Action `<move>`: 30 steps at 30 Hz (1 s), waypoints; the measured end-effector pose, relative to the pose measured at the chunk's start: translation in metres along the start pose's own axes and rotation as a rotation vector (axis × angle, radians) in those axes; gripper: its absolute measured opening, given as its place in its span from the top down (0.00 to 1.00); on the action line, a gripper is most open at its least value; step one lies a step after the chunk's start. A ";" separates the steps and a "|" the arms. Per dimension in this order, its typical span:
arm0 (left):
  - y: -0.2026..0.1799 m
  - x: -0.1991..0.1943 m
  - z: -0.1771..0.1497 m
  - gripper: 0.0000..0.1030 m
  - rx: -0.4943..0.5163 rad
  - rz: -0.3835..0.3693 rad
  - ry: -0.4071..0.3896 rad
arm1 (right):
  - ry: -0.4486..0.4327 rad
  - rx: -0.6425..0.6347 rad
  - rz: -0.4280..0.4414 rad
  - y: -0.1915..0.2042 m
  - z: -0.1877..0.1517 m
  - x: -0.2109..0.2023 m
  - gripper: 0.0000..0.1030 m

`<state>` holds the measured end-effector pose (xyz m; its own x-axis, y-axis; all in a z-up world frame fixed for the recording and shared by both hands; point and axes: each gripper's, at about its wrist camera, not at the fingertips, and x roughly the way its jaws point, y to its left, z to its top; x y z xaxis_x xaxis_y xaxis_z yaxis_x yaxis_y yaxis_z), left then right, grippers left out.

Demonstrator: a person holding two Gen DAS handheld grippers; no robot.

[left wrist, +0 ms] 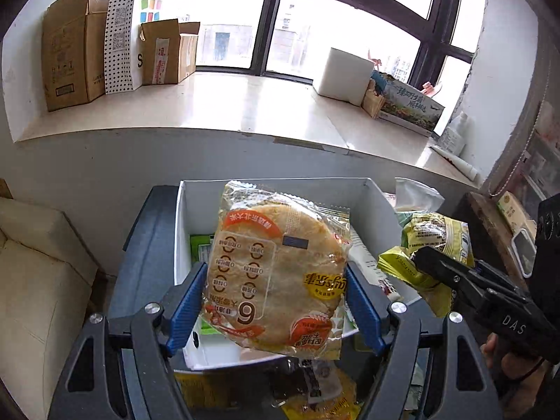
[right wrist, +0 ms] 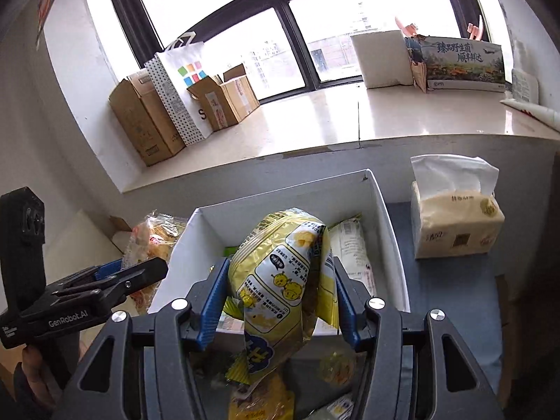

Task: Organize snacks
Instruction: 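Place the yellow bag and bread pack into the box and open both tools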

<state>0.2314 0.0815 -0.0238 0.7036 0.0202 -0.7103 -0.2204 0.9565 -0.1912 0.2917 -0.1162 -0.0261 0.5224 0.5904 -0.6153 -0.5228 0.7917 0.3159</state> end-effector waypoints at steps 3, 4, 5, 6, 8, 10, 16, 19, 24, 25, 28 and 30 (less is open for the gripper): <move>0.008 0.020 0.005 0.22 -0.027 -0.022 0.022 | 0.009 0.006 -0.019 -0.008 0.011 0.019 0.38; 0.012 0.025 0.006 0.19 -0.035 -0.039 0.028 | 0.011 0.008 -0.022 -0.010 0.013 0.023 0.31; 0.015 0.028 0.006 0.17 -0.042 -0.046 0.039 | 0.018 0.008 -0.020 -0.012 0.015 0.027 0.15; 0.018 0.030 0.004 0.08 -0.051 -0.050 0.048 | 0.024 0.004 -0.017 -0.012 0.016 0.031 0.07; 0.021 0.030 0.001 0.00 -0.050 -0.061 0.049 | 0.019 0.005 -0.026 -0.014 0.016 0.032 0.01; 0.022 0.029 -0.001 0.00 -0.035 -0.029 0.045 | -0.002 0.026 -0.028 -0.017 0.014 0.029 0.00; 0.022 0.024 -0.003 0.00 -0.020 -0.024 0.048 | -0.002 0.055 -0.010 -0.018 0.007 0.026 0.00; 0.019 0.021 -0.004 0.00 -0.002 -0.009 0.043 | 0.003 0.054 -0.008 -0.016 0.005 0.026 0.00; 0.019 0.013 -0.011 0.00 0.002 -0.012 0.047 | 0.009 0.057 -0.004 -0.017 0.000 0.022 0.00; 0.018 0.009 -0.015 0.00 0.011 -0.015 0.050 | 0.005 0.053 -0.004 -0.016 -0.002 0.018 0.00; 0.015 -0.008 -0.032 0.00 0.052 -0.015 0.032 | -0.014 0.009 -0.002 -0.013 -0.011 0.003 0.00; 0.012 -0.022 -0.046 0.00 0.088 -0.021 0.024 | -0.017 -0.036 -0.023 -0.010 -0.020 -0.007 0.00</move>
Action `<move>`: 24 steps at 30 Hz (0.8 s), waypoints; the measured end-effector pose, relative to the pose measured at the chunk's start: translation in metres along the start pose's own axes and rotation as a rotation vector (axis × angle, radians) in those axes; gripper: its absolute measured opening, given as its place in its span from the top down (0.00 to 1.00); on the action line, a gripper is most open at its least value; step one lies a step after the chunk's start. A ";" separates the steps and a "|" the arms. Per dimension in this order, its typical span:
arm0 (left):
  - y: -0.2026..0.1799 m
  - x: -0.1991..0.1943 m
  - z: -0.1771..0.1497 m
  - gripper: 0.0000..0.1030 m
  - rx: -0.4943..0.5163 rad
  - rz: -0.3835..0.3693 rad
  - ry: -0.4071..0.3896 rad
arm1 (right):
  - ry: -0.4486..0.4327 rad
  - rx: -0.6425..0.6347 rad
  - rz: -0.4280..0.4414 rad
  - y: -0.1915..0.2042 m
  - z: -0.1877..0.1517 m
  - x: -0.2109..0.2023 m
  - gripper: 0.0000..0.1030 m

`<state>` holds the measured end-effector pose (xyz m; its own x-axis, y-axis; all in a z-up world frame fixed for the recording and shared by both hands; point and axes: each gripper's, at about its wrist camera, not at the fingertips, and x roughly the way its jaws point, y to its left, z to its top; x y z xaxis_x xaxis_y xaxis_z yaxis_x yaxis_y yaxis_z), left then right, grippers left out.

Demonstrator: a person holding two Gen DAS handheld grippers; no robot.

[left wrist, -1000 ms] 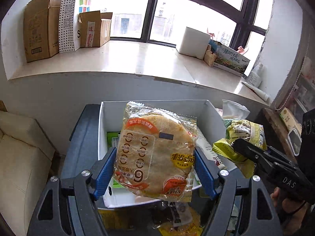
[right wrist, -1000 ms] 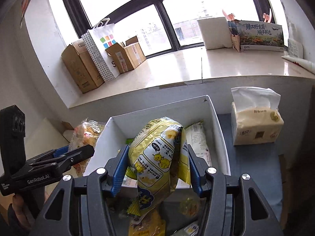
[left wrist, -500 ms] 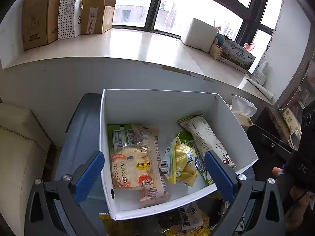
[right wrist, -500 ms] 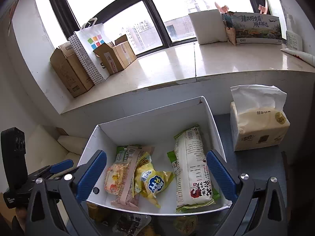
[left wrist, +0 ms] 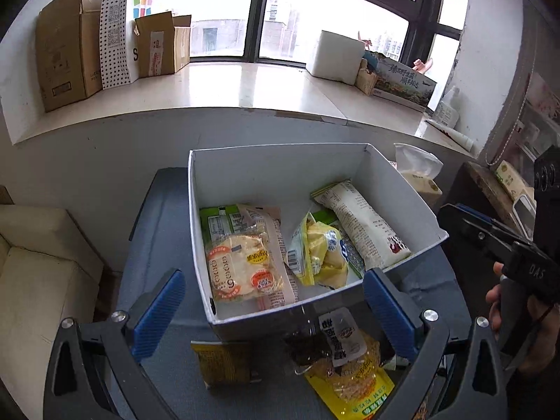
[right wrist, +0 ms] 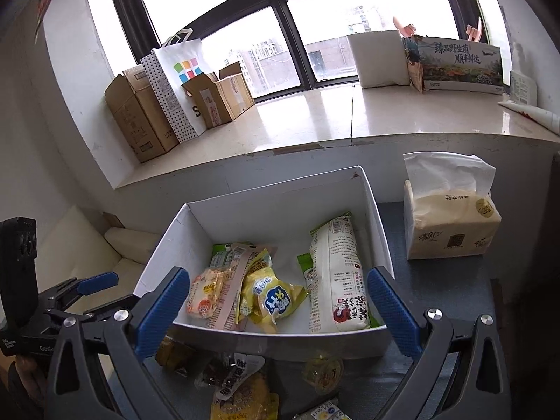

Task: Organize snacks
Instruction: 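Place the yellow bag and bread pack into the box and open both tools, then grasp a silver-black snack bag with the right tool while the left tool grasps a yellow packet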

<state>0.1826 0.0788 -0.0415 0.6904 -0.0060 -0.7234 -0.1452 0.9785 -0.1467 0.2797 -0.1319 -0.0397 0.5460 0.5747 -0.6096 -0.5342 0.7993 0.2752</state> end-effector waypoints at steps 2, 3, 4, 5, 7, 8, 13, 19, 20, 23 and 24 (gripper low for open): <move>-0.007 -0.013 -0.013 0.00 0.040 -0.008 -0.004 | 0.009 -0.024 -0.004 0.002 -0.009 -0.011 0.00; -0.010 -0.020 -0.018 0.00 0.052 -0.008 -0.008 | 0.008 -0.026 0.000 0.003 -0.016 -0.017 0.00; -0.013 -0.027 -0.023 0.00 0.060 -0.012 -0.016 | 0.008 -0.031 0.012 0.004 -0.022 -0.023 0.00; -0.016 -0.034 -0.029 0.00 0.072 -0.020 -0.022 | 0.007 -0.039 0.022 0.005 -0.029 -0.029 0.00; -0.024 -0.047 -0.041 0.00 0.102 -0.024 -0.040 | 0.018 -0.056 0.019 0.009 -0.044 -0.041 0.00; -0.028 -0.053 -0.048 0.00 0.121 -0.025 -0.044 | 0.026 -0.070 0.011 0.012 -0.053 -0.047 0.00; -0.035 -0.076 -0.087 0.00 0.123 -0.021 -0.039 | 0.089 -0.128 -0.001 0.013 -0.110 -0.063 0.00; -0.030 -0.089 -0.116 0.00 0.092 -0.040 -0.014 | 0.214 -0.229 -0.096 0.000 -0.155 -0.051 0.00; -0.029 -0.090 -0.118 0.00 0.085 -0.037 -0.014 | 0.221 -0.218 -0.085 -0.003 -0.156 -0.050 0.00; -0.028 -0.090 -0.123 0.00 0.075 -0.044 -0.010 | 0.220 -0.201 -0.068 -0.008 -0.155 -0.045 0.00; -0.026 -0.091 -0.123 0.00 0.074 -0.045 -0.012 | 0.219 -0.198 -0.061 -0.009 -0.153 -0.041 0.00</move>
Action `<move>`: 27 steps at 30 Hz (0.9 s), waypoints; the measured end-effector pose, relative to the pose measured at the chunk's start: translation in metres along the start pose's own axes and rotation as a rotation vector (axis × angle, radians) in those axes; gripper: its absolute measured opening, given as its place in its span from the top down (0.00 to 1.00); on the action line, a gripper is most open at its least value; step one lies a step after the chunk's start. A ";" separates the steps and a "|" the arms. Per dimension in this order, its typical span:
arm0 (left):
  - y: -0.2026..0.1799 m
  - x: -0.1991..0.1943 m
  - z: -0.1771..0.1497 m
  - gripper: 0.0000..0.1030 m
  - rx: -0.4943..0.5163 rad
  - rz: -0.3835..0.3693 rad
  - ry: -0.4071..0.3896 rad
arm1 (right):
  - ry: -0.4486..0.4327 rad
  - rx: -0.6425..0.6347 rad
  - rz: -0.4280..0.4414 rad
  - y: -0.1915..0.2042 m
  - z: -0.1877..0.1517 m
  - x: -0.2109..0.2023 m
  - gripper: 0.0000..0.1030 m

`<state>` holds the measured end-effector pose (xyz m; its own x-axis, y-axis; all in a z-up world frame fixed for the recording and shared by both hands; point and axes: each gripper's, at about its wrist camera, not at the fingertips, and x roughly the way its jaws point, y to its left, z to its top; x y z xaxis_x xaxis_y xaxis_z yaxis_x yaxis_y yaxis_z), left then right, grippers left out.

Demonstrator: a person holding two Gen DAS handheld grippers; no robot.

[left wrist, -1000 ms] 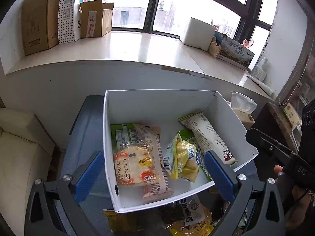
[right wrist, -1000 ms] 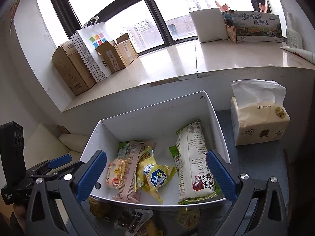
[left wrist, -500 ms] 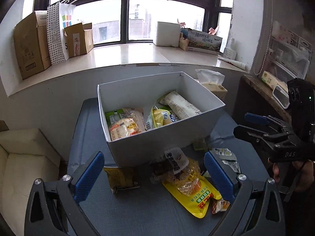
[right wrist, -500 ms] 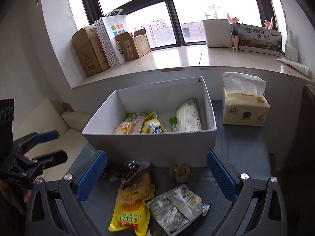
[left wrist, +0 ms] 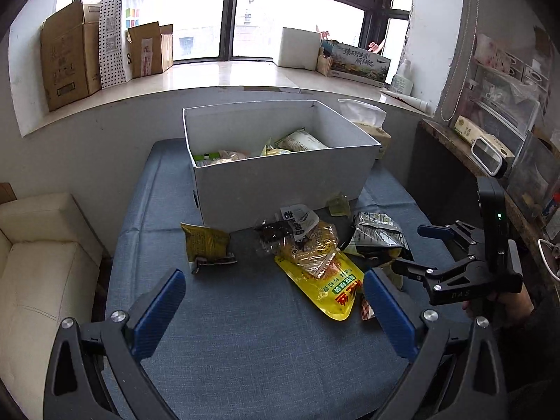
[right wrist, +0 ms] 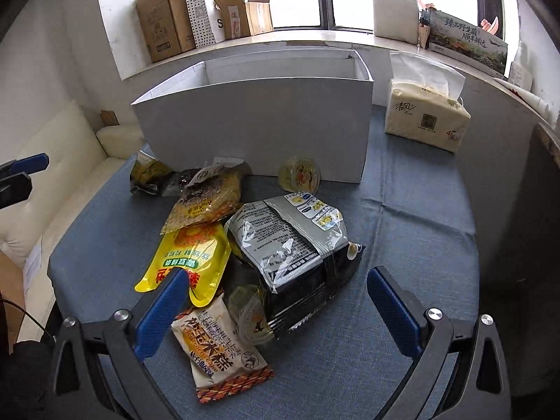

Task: Organize snacks
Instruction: 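Grasp a silver-black snack bag with the right tool while the left tool grasps a yellow packet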

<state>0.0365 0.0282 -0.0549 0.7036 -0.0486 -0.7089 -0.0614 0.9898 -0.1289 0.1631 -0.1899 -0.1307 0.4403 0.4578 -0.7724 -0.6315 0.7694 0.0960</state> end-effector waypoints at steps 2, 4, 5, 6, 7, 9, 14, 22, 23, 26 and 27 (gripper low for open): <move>0.001 -0.002 -0.002 0.00 0.000 0.001 -0.004 | 0.013 0.004 0.015 -0.001 0.005 0.009 0.00; 0.003 -0.004 -0.003 0.00 -0.009 0.008 -0.008 | 0.036 -0.004 0.000 -0.003 0.010 0.020 0.00; 0.005 -0.004 -0.004 0.00 -0.015 0.011 -0.009 | 0.045 -0.011 -0.002 -0.004 0.012 0.025 0.00; 0.007 -0.003 -0.004 0.00 -0.022 0.011 -0.006 | 0.050 -0.012 0.007 -0.005 0.014 0.030 0.00; 0.009 -0.002 -0.005 0.00 -0.029 0.012 -0.002 | 0.063 -0.006 0.016 -0.008 0.015 0.036 0.00; 0.012 0.000 -0.007 0.00 -0.038 0.015 0.004 | 0.081 0.005 0.027 -0.011 0.018 0.045 0.00; 0.017 0.003 -0.010 0.00 -0.058 0.018 0.012 | 0.111 0.050 0.074 -0.020 0.024 0.059 0.00; 0.021 0.006 -0.013 0.00 -0.062 0.021 0.018 | 0.105 0.019 0.047 -0.012 0.021 0.055 0.18; 0.021 0.006 -0.013 0.00 -0.060 0.025 0.017 | 0.099 0.014 0.041 -0.010 0.021 0.052 0.22; 0.021 0.007 -0.012 0.00 -0.049 0.045 0.012 | 0.103 -0.010 0.053 0.000 0.018 0.045 0.23; 0.022 0.009 -0.011 0.00 -0.048 0.048 0.012 | 0.096 -0.023 0.037 0.005 0.017 0.040 0.23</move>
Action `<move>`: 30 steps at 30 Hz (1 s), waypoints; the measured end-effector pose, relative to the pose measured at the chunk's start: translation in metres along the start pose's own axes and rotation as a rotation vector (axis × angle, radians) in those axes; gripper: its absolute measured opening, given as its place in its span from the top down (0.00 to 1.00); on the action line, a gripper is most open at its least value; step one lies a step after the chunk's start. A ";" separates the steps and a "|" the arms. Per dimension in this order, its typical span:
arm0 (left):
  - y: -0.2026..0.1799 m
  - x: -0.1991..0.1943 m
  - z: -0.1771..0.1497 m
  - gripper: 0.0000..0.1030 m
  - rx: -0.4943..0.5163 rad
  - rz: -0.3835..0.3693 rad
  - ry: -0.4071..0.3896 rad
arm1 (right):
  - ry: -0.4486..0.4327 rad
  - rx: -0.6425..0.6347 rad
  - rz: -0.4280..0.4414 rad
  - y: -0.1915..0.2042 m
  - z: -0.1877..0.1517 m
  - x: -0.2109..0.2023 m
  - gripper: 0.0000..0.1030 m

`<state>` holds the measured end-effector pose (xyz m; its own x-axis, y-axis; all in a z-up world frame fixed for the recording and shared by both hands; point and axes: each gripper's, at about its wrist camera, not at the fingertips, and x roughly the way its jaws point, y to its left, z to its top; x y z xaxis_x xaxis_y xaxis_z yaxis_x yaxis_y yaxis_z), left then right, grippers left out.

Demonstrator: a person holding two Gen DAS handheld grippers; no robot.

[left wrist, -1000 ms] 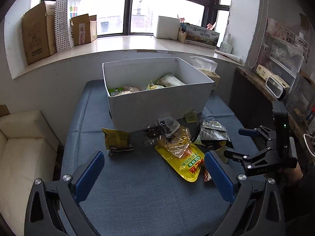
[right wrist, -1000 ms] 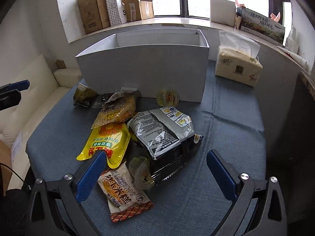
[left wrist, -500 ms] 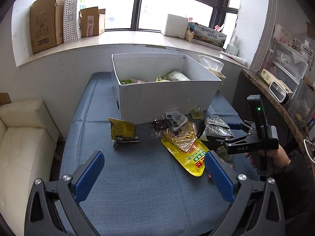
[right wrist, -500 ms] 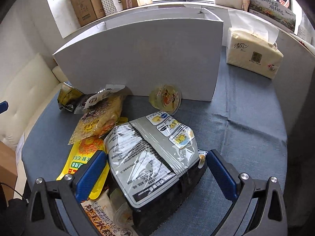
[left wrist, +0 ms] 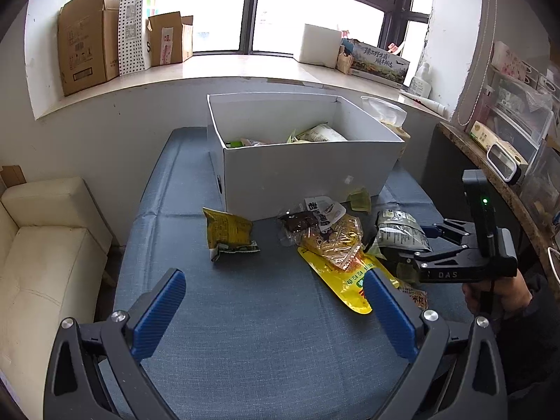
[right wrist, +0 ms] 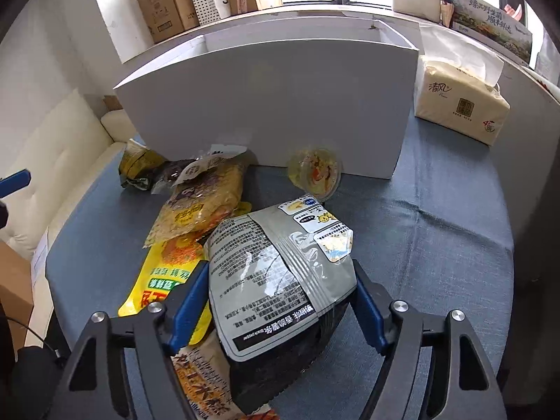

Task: Organize snacks
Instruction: 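Grasp a silver-black snack bag with the right tool while the left tool grasps a yellow packet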

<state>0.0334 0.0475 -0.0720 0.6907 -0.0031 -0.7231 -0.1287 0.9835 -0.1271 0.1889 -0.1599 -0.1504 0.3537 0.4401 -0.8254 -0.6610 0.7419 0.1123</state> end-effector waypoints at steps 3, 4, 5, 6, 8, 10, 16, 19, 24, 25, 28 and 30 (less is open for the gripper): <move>0.005 0.008 0.002 0.00 -0.001 0.021 0.013 | -0.027 -0.023 -0.054 0.010 -0.002 -0.015 0.23; 0.007 0.012 0.003 0.00 0.000 0.028 0.021 | -0.039 -0.012 -0.054 0.011 -0.002 -0.021 0.23; 0.009 0.015 0.004 0.00 0.001 0.039 0.025 | -0.057 -0.002 -0.055 0.012 -0.002 -0.028 0.23; 0.011 0.019 0.005 0.00 0.001 0.049 0.026 | -0.081 0.001 -0.062 0.013 -0.003 -0.037 0.23; 0.017 0.032 0.009 0.00 0.006 0.069 0.039 | -0.115 0.013 -0.057 0.016 -0.005 -0.052 0.23; 0.023 0.048 0.013 0.00 0.000 0.071 0.062 | -0.146 0.027 -0.048 0.018 -0.007 -0.066 0.23; 0.031 0.105 0.024 0.00 0.033 0.155 0.124 | -0.190 0.052 -0.038 0.027 -0.015 -0.088 0.23; 0.030 0.131 0.026 0.00 0.055 0.211 0.150 | -0.206 0.082 -0.013 0.028 -0.018 -0.094 0.23; 0.031 0.162 0.026 0.00 0.073 0.254 0.187 | -0.194 0.098 -0.026 0.030 -0.021 -0.092 0.23; 0.030 0.163 0.024 0.00 0.084 0.267 0.183 | -0.186 0.100 -0.032 0.030 -0.022 -0.090 0.23; 0.027 0.163 0.018 0.31 0.103 0.243 0.173 | -0.178 0.120 -0.010 0.027 -0.025 -0.087 0.23; 0.027 0.159 0.016 0.40 0.080 0.196 0.182 | -0.173 0.118 -0.016 0.028 -0.026 -0.086 0.23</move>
<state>0.1510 0.0764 -0.1794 0.5184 0.1629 -0.8395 -0.1854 0.9798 0.0756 0.1226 -0.1898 -0.0911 0.4791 0.5004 -0.7211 -0.5756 0.7994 0.1723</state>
